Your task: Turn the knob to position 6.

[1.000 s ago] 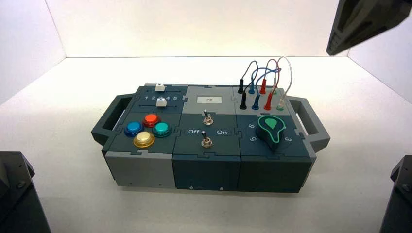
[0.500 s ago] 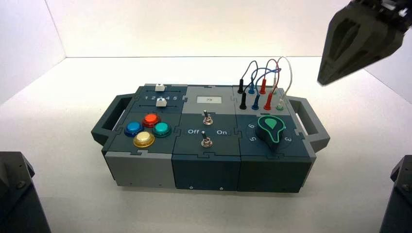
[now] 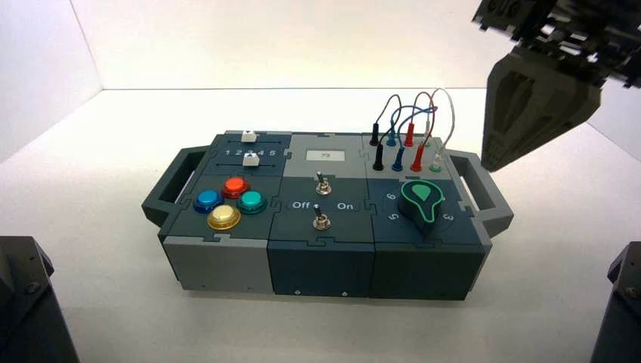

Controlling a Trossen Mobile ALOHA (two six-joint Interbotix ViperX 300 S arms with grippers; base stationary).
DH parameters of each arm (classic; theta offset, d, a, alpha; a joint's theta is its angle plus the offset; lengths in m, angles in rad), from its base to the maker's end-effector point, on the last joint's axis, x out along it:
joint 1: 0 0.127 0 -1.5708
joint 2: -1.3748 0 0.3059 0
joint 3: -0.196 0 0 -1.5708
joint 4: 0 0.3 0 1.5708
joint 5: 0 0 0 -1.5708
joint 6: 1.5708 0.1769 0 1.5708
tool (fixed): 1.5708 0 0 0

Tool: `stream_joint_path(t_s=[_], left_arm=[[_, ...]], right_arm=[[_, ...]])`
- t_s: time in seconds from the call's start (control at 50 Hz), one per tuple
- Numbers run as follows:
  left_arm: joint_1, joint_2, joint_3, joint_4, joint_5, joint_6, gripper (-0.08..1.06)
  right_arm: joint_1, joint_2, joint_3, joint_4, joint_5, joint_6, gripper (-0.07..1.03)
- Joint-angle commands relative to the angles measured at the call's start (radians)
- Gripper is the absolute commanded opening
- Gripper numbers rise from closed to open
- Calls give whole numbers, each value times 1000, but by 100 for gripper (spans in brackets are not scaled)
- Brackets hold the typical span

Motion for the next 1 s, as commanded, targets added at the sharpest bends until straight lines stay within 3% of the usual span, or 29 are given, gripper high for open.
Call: stream_joint_path(t_s=[0.02, 0.12, 0.3, 1.0], left_arm=[[5, 6, -21, 2, -20, 6, -3], [5, 14, -23, 2, -26, 6, -3], [3, 26, -32, 2, -29, 12, -3], [5, 40, -57, 3, -43, 26, -3]], right_arm=[[51, 41, -18, 23, -37, -2, -2], [92, 103, -28, 32, -75, -2, -2], [109, 178, -34, 32, -115, -3, -2], [107, 213, 3, 26, -152, -5, -2]])
